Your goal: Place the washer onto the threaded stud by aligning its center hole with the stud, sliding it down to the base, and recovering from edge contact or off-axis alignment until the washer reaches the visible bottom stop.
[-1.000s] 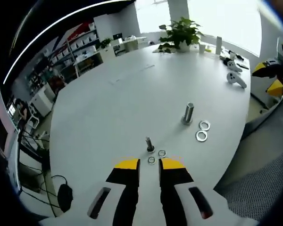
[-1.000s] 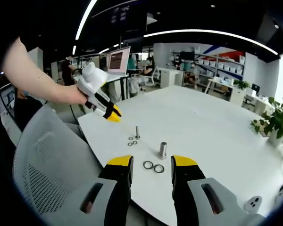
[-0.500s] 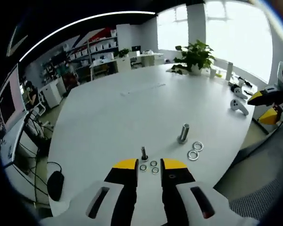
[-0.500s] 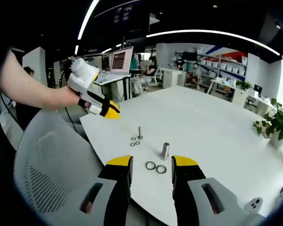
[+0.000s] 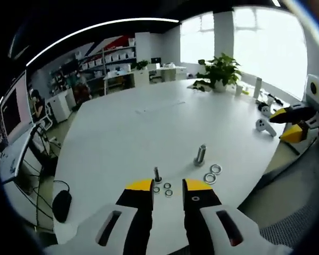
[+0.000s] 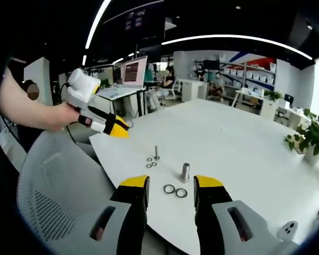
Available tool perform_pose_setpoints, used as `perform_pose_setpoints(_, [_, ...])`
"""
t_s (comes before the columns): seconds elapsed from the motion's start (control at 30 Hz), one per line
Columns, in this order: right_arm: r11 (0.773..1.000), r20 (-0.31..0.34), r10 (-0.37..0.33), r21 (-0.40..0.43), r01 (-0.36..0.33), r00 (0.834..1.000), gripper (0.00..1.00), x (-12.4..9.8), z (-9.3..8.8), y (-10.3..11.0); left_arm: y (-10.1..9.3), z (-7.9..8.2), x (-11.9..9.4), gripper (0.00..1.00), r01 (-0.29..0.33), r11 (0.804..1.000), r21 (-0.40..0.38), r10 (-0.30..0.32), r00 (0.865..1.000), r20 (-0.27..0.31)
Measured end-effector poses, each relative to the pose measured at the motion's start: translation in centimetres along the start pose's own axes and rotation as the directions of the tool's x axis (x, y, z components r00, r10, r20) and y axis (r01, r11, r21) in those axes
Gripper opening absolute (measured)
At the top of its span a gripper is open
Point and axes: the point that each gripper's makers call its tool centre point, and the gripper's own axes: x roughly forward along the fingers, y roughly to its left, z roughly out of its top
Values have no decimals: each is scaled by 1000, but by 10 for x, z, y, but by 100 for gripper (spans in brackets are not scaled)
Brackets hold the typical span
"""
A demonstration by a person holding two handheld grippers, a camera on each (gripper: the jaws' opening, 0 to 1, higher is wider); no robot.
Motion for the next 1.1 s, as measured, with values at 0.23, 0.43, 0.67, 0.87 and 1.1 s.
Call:
perform_pose_setpoints(0.23, [1000, 10, -2, 7, 2, 1000, 36, -1, 1, -1, 0, 8, -25, 21, 4, 1000, -22, -3, 998, 56])
perform_pose_setpoints(0.43, [1000, 13, -2, 8, 2, 1000, 36, -1, 2, -1, -8, 15, -39, 22, 18, 1000, -3, -17, 993, 113])
perform_pose_setpoints(0.67, [1000, 7, 2, -1, -2, 1000, 36, 0, 1, 1, -1, 15, -38, 21, -7, 1000, -4, 7, 989, 150])
perform_pose_setpoints(0.87, [1000, 1, 1, -9, -1, 1000, 36, 0, 0, 2, 1, 13, -38, 21, -21, 1000, -15, 23, 990, 139])
perform_pose_setpoints(1.1, [1000, 1, -8, -3, 8, 1000, 36, 0, 0, 0, 0, 9, -33, 21, -11, 1000, -10, 12, 993, 118])
